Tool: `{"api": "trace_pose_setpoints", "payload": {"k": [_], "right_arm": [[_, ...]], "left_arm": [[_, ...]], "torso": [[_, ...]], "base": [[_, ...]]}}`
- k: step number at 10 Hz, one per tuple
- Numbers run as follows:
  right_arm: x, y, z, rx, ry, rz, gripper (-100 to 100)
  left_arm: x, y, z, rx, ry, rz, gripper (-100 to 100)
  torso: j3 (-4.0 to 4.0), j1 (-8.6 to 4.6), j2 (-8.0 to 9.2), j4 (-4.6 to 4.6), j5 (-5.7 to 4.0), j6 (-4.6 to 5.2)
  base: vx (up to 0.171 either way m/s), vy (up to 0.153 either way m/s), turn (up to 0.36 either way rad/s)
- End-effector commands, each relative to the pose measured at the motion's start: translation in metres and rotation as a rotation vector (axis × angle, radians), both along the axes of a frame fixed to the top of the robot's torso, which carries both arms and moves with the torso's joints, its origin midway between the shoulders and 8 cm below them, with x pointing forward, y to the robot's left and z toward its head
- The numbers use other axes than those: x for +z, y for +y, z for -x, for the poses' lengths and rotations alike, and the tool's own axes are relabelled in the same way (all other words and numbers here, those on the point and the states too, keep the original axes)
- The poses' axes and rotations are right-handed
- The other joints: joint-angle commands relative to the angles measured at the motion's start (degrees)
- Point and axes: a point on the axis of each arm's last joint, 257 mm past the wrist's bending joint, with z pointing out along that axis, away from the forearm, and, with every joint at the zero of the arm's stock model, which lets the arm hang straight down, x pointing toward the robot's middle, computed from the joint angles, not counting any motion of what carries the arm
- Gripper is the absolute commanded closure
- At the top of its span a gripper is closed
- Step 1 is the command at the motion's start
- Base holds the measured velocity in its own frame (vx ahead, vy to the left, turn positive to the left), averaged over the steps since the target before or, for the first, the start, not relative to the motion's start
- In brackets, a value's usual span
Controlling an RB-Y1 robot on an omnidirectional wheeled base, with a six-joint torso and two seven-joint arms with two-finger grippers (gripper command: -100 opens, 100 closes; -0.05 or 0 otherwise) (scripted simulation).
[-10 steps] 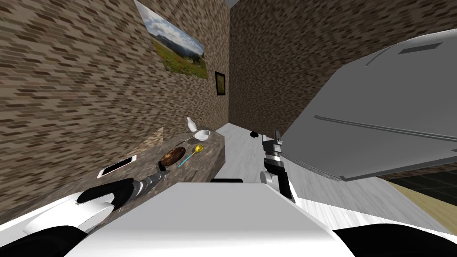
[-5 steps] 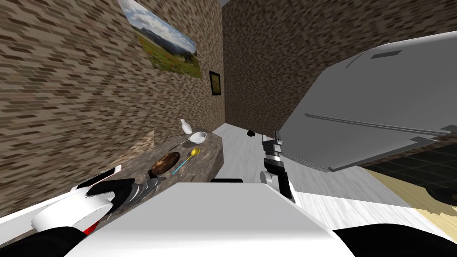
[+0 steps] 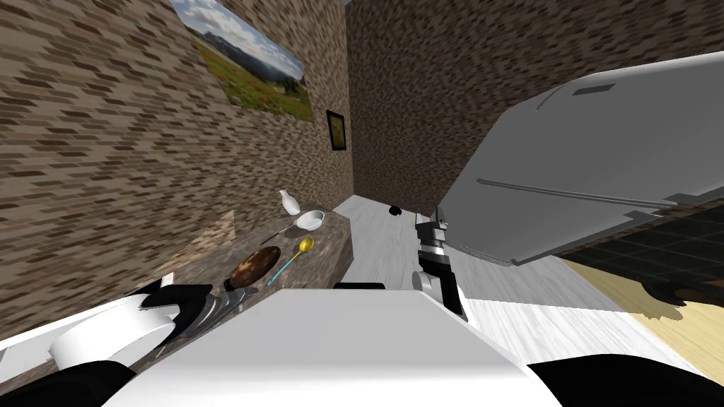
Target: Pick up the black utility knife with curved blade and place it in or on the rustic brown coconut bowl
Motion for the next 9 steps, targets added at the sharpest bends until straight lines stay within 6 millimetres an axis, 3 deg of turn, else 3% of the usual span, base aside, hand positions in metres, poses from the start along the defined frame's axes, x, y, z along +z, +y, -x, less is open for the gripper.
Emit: {"api": "trace_pose_setpoints", "payload": {"k": [1, 5, 6, 9], "right_arm": [[0.0, 0.0, 0.0, 0.0, 0.0, 0.0, 0], [0.0, 0.0, 0.0, 0.0, 0.0, 0.0, 0], [0.0, 0.0, 0.0, 0.0, 0.0, 0.0, 0], [0.0, 0.0, 0.0, 0.0, 0.0, 0.0, 0]], "left_arm": [[-0.007, 0.007, 0.006, 0.04, -0.001, -0.001, -100], [-0.02, 0.017, 0.016, 0.099, -0.001, 0.0, -100], [-0.02, 0.018, 0.016, 0.102, -0.002, 0.0, 100], [-0.02, 0.018, 0.016, 0.101, -0.001, -0.001, 100]], "torso": [[0.0, 0.0, 0.0, 0.0, 0.0, 0.0], [0.22, 0.09, 0.39, 0.08, 0.1, 0.02], [0.15, 0.2, 0.25, 0.06, 0.16, -0.04], [0.02, 0.21, 0.03, 0.0, 0.21, -0.03]], "base": [[-0.049, -0.003, -0.306], [-0.076, 0.003, -0.229], [-0.007, -0.001, 0.01], [-0.002, 0.001, 0.001]]}}
